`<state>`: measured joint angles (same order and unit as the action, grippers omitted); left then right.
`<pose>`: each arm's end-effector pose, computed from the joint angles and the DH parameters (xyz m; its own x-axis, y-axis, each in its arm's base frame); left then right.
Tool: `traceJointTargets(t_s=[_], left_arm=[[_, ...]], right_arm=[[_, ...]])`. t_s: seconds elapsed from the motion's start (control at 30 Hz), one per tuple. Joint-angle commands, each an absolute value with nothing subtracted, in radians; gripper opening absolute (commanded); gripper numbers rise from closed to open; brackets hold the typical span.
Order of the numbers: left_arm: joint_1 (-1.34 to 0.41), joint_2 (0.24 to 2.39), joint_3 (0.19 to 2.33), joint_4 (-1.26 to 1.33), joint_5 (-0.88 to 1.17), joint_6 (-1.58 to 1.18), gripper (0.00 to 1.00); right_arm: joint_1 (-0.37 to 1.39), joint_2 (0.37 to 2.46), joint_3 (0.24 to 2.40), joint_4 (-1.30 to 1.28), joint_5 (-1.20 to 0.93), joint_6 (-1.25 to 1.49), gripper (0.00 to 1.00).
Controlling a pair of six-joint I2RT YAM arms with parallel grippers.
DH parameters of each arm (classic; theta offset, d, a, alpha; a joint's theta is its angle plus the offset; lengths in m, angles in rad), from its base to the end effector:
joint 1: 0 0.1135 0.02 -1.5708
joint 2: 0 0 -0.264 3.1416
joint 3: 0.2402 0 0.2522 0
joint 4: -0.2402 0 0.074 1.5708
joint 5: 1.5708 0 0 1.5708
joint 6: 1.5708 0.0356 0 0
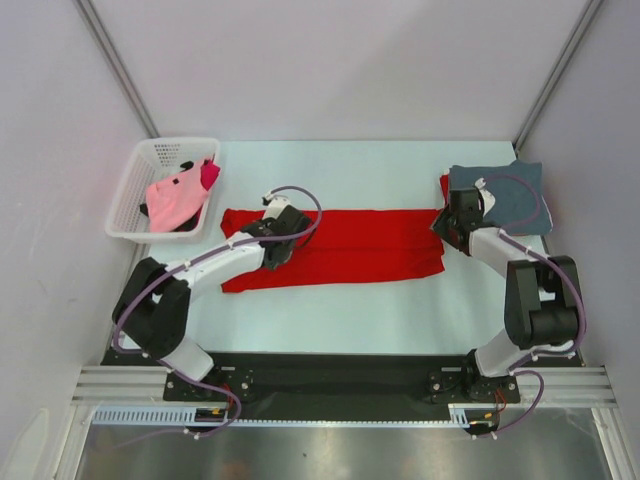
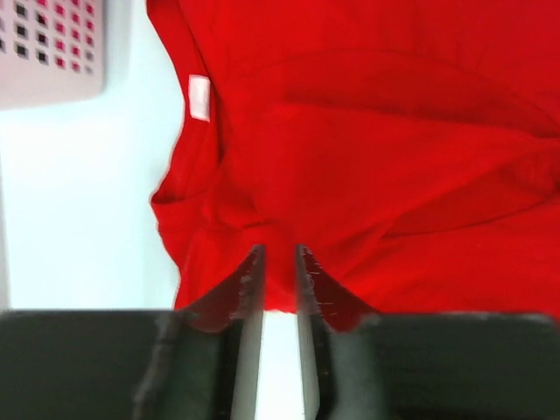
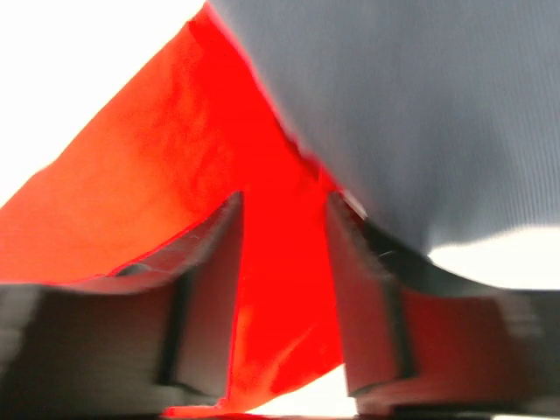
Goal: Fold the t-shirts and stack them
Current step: Fold the tshirt
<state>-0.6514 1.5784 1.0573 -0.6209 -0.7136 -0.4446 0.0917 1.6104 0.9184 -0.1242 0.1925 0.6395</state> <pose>0.2577 -0.1672 0.2158 -0.7570 0.1683 -0.6314 -0.0926 0.9289 0.3586 0.3312 0.0236 0.1878 -0.5579 0.5369 -0.6328 0.4656 0.8337 0.2970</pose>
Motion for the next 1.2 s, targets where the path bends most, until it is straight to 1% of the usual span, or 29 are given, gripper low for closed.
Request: traceJointTargets(t_s=[0.0,0.03,0.1,0.13,0.2,0.23,0.3,0.33,0.37,0.4,0.43,0.57,0.67,0.7,0.73,0.83,0.93,1.07,1.17], left_arm=[[-0.669,1.484,1.026,-0.588,-0.690,-0.483,0.27],[-0.672,1.467,1.020,-0.586,-0.668,-0.479,0.35],[-0.696,1.428,1.017,-0.598,-0.669,-0.472,0.42],[-0.703,1.383,1.011,-0.603,-0.663,-0.476,0.50],[-0.704,1.342,1.002,-0.601,-0.644,-0.483,0.55],[-0.703,1.315,0.993,-0.591,-0.641,-0.486,0.61],[-0.675,1.301,0.983,-0.568,-0.617,-0.485,0.66],[-0.655,1.296,0.971,-0.552,-0.594,-0.483,0.67],[-0.631,1.295,0.965,-0.514,-0.515,-0.482,0.67],[-0.579,1.298,0.957,-0.496,-0.484,-0.483,0.66],[-0.557,1.299,0.942,-0.451,-0.457,-0.491,0.66],[-0.422,1.337,0.925,-0.348,-0.326,-0.528,0.66],[-0.342,1.388,0.948,-0.308,-0.284,-0.557,0.66],[-0.325,1.431,0.978,-0.314,-0.278,-0.566,0.66],[-0.312,1.459,0.995,-0.318,-0.267,-0.568,0.66],[-0.272,1.563,1.067,-0.325,-0.236,-0.558,0.66],[-0.250,1.670,1.155,-0.353,-0.236,-0.560,0.66],[-0.224,1.795,1.262,-0.391,-0.232,-0.572,0.66],[-0.213,1.877,1.327,-0.425,-0.233,-0.581,0.66]], right_arm=[[0.126,1.493,0.853,-0.017,0.291,0.664,0.52],[0.130,1.479,0.842,-0.009,0.296,0.651,0.57],[0.169,1.466,0.862,-0.009,0.311,0.620,0.57],[0.185,1.473,0.879,-0.021,0.322,0.591,0.57],[0.236,1.500,0.940,-0.051,0.324,0.580,0.54],[0.251,1.509,0.951,-0.058,0.310,0.577,0.51],[0.290,1.541,0.971,-0.051,0.240,0.597,0.49],[0.305,1.552,0.973,-0.035,0.203,0.600,0.46],[0.319,1.566,0.977,-0.009,0.139,0.610,0.45],[0.362,1.590,0.989,-0.009,0.115,0.617,0.45],[0.379,1.610,0.994,0.065,0.035,0.618,0.46],[0.448,1.719,1.046,0.204,-0.181,0.675,0.47],[0.495,1.854,1.138,0.302,-0.360,0.710,0.47],[0.515,1.893,1.234,0.304,-0.405,0.721,0.47],[0.526,1.978,1.285,0.282,-0.481,0.726,0.47],[0.552,2.113,1.437,0.276,-0.595,0.764,0.46],[0.574,2.184,1.535,0.288,-0.644,0.784,0.45],[0.591,2.310,1.629,0.307,-0.722,0.807,0.45],[0.601,2.362,1.684,0.318,-0.787,0.822,0.45]])
